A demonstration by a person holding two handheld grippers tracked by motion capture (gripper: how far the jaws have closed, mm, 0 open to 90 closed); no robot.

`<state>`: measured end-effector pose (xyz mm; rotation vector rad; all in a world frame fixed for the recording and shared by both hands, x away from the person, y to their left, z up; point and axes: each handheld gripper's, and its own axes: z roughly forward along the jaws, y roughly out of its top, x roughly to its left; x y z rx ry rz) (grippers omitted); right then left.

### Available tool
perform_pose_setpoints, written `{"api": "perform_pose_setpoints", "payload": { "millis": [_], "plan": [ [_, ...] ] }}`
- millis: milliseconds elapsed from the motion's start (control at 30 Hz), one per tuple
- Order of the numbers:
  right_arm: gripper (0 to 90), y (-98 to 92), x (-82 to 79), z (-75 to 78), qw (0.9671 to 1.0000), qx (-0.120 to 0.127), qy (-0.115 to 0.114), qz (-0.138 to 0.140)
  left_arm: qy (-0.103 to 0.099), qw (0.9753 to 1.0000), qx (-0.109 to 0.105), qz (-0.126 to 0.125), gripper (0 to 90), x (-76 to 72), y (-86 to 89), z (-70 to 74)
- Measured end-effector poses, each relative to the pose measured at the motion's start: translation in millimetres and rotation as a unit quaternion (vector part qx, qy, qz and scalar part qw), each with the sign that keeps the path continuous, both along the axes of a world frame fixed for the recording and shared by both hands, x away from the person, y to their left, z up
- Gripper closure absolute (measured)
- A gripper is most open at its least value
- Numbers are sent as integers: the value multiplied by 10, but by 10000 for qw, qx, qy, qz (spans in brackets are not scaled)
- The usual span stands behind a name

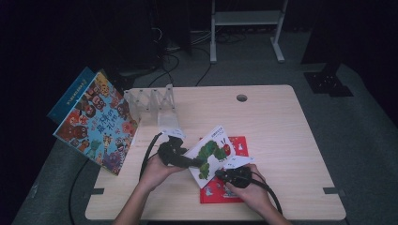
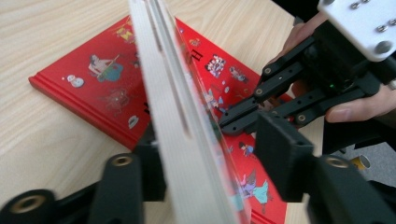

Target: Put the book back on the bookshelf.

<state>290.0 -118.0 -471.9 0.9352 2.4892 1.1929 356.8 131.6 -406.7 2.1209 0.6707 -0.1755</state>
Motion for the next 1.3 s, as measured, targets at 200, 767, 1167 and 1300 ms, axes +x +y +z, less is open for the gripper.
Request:
{"api": "perform_pose_setpoints", "payload": {
  "millis": [200, 767, 1167, 1300],
  "plan": [
    [852, 23, 19, 1, 10000, 23, 28, -9, -183, 9995, 265, -42, 644, 5, -31, 81],
    [745, -50, 176, 14, 9998, -131, -144, -55, -735, 9925, 942, -240, 739, -18, -161, 276],
    [468, -611, 362, 119, 9977, 26, -230, -641, -852, 9909, 1002, -283, 753, -45, -165, 289],
    [408, -822, 454, 137, 9954, 79, -345, -892, -834, 9912, 987, -274, 754, -40, -149, 290]
  ]
}}
